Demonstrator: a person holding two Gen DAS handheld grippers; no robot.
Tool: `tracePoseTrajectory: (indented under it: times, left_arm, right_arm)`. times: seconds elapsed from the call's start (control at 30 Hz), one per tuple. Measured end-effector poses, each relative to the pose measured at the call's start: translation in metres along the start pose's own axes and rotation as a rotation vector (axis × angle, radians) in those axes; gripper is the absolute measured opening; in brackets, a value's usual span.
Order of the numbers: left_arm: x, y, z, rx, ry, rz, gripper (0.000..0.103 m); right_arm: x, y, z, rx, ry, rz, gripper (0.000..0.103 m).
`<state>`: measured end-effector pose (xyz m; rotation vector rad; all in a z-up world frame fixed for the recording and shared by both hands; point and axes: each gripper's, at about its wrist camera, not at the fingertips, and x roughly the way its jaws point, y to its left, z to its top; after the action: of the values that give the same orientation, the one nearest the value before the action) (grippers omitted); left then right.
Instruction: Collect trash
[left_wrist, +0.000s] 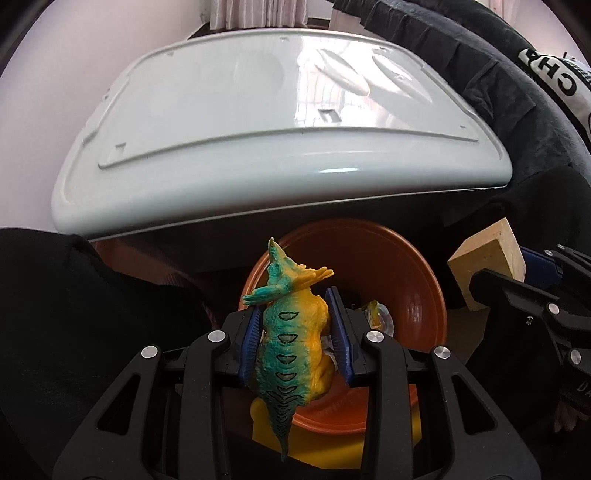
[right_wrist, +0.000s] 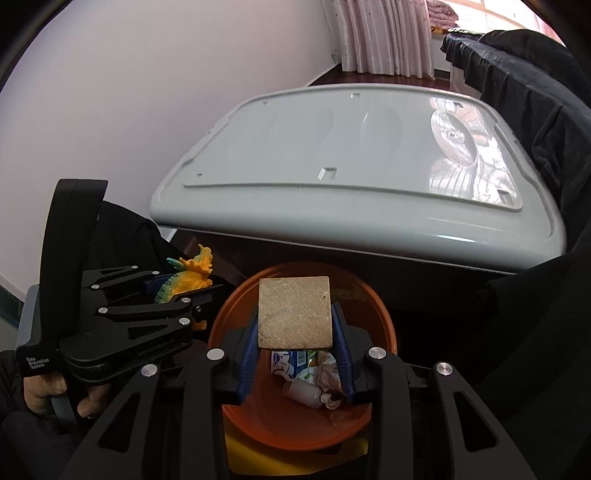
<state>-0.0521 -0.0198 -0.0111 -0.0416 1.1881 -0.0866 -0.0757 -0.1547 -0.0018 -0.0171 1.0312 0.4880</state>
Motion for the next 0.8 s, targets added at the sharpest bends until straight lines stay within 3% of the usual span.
tracePoseTrajectory:
  times: [0.3, 0.33, 0.37, 0.4, 0.43, 0.8]
  left_arm:
    - [0.005, -0.002, -0.001, -0.004, 0.024, -0.002, 0.034]
    - [0.005, -0.003, 0.000, -0.001, 0.027, 0.005, 0.039]
    - [0.006, -0.002, 0.000, 0.000, 0.028, 0.011, 0.045]
    - [0.004, -0.003, 0.000, 0.001, 0.021, 0.022, 0.061]
    - [0.002, -0.003, 0.001, 0.002, 0.009, 0.028, 0.069]
    - [-0.003, 0.001, 0.004, -0.011, -0.013, 0.037, 0.070]
  right_arm:
    - [0.009, -0.001, -0.001, 0.008, 0.039, 0.007, 0.037]
    - [0.010, -0.002, -0.001, 0.009, 0.044, 0.008, 0.042]
    - [0.011, -0.002, 0.000, 0.011, 0.049, 0.007, 0.062]
    - [0.011, -0.003, 0.000, 0.014, 0.047, -0.002, 0.070]
    - [0.009, -0.004, 0.000, 0.019, 0.037, -0.005, 0.070]
    - [-0.004, -0.025, 0.004, 0.100, -0.025, -0.034, 0.071]
